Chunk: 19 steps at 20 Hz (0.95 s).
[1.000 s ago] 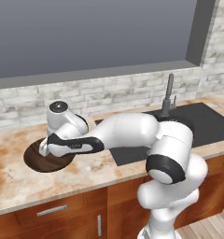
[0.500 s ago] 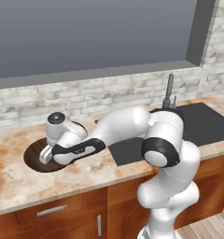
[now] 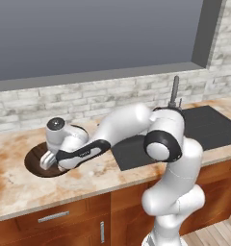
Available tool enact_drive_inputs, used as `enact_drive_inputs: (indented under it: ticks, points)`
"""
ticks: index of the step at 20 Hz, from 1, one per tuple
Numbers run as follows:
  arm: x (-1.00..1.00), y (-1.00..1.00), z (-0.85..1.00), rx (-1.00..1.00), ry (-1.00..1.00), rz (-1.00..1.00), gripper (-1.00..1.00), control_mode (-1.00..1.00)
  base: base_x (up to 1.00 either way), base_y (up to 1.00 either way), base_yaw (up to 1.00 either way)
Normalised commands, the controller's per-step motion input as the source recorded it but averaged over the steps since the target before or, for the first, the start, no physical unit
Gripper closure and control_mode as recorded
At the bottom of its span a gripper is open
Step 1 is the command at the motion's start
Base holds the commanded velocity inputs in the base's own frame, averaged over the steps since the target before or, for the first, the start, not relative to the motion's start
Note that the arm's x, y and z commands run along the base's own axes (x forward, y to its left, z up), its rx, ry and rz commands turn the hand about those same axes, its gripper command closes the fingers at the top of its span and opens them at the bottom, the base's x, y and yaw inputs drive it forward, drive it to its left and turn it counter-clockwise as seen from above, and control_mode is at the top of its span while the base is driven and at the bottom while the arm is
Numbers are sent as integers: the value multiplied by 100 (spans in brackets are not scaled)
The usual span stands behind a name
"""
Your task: Pick the apples from the cabinet and place them in one bowl. Pick the garlic from the sink and place it in the other bowl.
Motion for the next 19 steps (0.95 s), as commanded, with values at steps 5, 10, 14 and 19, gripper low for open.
enact_drive_inputs:
  ticks: [5, 10, 14, 19]
  points:
    - [10, 0, 21, -4, 0, 1, -100, -100, 0, 0, 0]
    - [-12, -22, 79, -5, 7, 0, -100, -100, 0, 0, 0]
    - [-42, -82, 18, 0, 11, -5, -100, -100, 0, 0, 0]
    - [-59, -94, 3, 3, 1, -4, -100, -100, 0, 0, 0]
